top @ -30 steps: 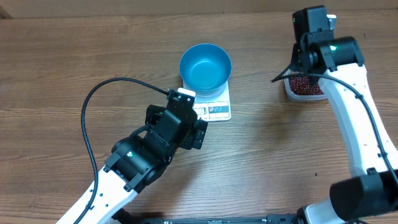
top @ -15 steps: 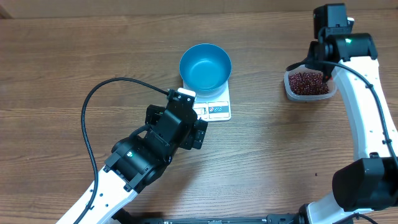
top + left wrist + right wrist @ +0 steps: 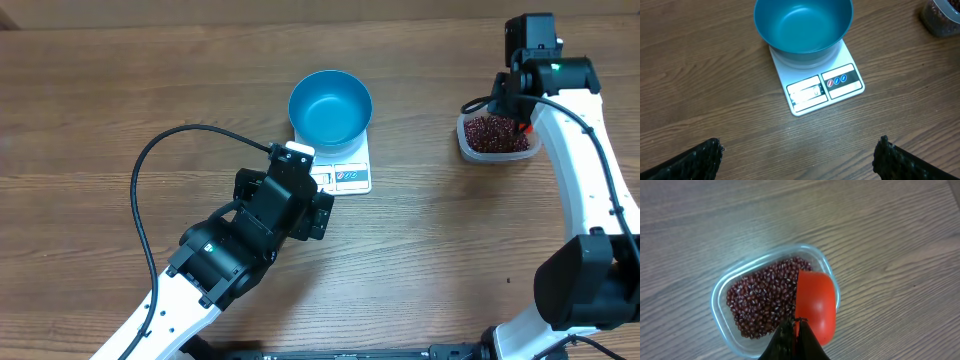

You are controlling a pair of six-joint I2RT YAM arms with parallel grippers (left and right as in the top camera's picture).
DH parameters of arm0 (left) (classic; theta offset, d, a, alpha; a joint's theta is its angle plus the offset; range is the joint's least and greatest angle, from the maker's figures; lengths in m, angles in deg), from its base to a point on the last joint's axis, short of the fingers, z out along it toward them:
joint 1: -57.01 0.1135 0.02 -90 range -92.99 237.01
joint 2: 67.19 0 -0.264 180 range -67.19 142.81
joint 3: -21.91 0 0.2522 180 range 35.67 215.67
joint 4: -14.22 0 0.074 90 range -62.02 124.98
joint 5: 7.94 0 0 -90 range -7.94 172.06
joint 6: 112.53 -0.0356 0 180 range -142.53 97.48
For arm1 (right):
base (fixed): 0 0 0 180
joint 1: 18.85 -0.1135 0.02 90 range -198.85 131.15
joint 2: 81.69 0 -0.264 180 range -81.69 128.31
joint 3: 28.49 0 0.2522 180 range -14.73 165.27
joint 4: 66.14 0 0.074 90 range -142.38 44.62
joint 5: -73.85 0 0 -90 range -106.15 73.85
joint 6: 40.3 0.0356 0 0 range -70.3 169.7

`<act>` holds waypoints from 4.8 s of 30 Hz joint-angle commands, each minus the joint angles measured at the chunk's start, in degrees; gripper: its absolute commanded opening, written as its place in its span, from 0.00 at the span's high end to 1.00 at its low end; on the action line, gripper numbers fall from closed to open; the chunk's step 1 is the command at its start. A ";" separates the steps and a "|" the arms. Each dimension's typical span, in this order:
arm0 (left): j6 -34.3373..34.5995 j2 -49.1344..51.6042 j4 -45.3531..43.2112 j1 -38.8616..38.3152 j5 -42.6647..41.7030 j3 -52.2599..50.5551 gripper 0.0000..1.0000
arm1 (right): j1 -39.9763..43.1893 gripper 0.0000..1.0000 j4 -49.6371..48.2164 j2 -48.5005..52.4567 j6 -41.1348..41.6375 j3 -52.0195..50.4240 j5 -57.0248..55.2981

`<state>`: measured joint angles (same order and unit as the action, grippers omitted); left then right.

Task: Scoop item into bowl and weigh 150g on scale
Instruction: 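Lower the red cup into the beans with the right gripper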

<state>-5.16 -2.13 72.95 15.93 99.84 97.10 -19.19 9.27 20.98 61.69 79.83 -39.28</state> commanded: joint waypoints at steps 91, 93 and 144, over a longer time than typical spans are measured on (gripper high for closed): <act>-0.46 0.52 -0.15 0.61 0.22 -0.26 0.01 | 2.08 0.96 -19.41 0.39 -0.11 -17.51 7.43; -0.46 0.52 -0.15 0.61 0.22 -0.26 0.01 | 2.08 0.96 -19.39 0.39 -0.11 -17.51 7.45; -0.46 0.52 -0.15 0.61 0.22 -0.26 0.01 | 2.08 0.96 -20.94 3.96 -0.13 -17.75 12.17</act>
<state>-5.16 -2.13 72.95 15.93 99.84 97.08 -17.36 -11.96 23.12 61.62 62.83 -28.75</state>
